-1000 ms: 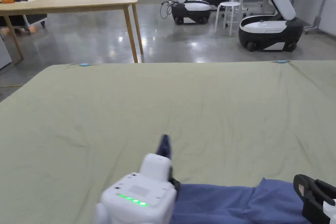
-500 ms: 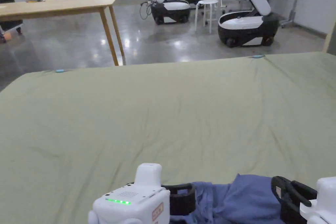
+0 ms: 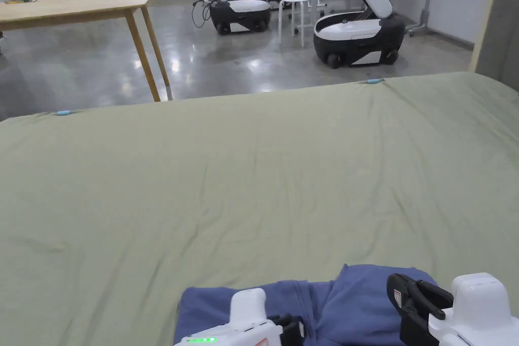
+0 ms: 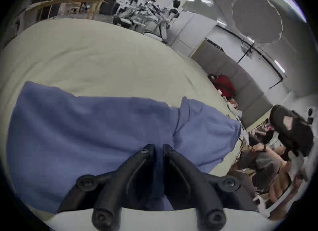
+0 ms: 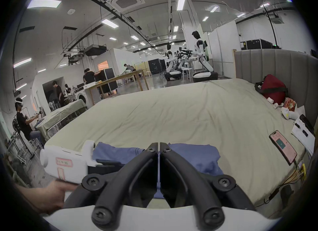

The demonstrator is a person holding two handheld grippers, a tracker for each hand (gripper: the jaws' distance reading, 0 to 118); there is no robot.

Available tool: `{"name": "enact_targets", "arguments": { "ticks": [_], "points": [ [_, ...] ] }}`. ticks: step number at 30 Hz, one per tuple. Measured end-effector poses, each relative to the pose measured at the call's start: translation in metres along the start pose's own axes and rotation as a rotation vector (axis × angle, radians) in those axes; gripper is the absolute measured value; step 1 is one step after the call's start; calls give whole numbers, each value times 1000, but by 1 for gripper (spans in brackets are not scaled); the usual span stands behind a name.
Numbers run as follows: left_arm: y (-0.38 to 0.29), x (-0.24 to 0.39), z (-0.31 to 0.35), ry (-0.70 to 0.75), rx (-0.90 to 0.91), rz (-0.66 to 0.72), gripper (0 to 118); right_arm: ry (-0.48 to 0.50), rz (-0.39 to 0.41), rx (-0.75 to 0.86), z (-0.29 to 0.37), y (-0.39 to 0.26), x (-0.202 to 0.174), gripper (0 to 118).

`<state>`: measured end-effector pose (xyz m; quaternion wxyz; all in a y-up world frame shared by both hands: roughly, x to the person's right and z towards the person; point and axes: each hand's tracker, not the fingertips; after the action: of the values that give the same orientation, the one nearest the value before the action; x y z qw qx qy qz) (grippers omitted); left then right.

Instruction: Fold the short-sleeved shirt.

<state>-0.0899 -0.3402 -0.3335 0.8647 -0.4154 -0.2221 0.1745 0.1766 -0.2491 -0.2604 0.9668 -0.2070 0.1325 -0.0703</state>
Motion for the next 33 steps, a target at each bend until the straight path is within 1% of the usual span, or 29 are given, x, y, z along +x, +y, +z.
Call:
{"name": "enact_targets", "arguments": {
  "ticks": [2,4,8,11,12,13,14,15,16,17,19,21,22,23,25,26,28,29,30,31,32,33],
  "points": [
    [-1,7,-7,7,21,-6,11,-3,-11,6,2,-1,3,3],
    [0,3,0,23,33,7,10,-2,-21,9,3,-2,5,3],
    [-2,-17,40,39,98,42,10,5,-54,20,3,-4,10,3],
    [-8,-37,85,15,181,47,11,25,-55,11,2,-4,10,3],
    [-12,-46,100,19,218,40,13,28,-47,12,2,-4,8,3],
    [-17,-57,117,51,262,42,26,31,-34,15,3,-5,5,3],
    [-21,-68,131,96,300,61,53,37,-24,17,4,-6,3,3],
    [-25,-81,140,124,319,99,95,40,-14,19,3,-6,1,3],
    [-29,-96,149,121,312,147,111,43,-6,20,3,-7,-1,3],
    [-34,-110,155,84,321,199,116,48,1,19,2,-8,-3,3],
    [-41,-138,157,28,319,343,116,49,14,8,-3,-7,-6,3],
    [-48,-160,149,-58,270,478,116,49,25,-2,-5,-8,-8,3],
    [-52,-170,139,-133,259,561,116,49,29,-3,-6,-8,-9,3],
    [-58,-178,128,-250,278,647,116,44,34,-1,-5,-8,-10,3],
    [-59,-183,114,-416,376,693,116,46,41,4,-4,-9,-11,3],
    [-55,-182,103,-502,315,750,116,47,44,7,-3,-9,-11,3],
    [-48,-180,81,-599,274,796,112,49,49,12,-2,-10,-12,3],
    [-43,-175,74,-602,249,785,102,51,50,13,-2,-10,-11,3],
    [-36,-171,67,-558,228,757,67,50,51,13,-2,-10,-12,3],
    [-33,-165,62,-495,212,734,28,48,51,12,-2,-10,-12,3],
    [-35,-160,55,-413,193,729,10,47,50,11,-3,-10,-11,3],
    [-38,-158,46,-318,162,735,10,48,49,10,-3,-10,-11,3]
  ]
}}
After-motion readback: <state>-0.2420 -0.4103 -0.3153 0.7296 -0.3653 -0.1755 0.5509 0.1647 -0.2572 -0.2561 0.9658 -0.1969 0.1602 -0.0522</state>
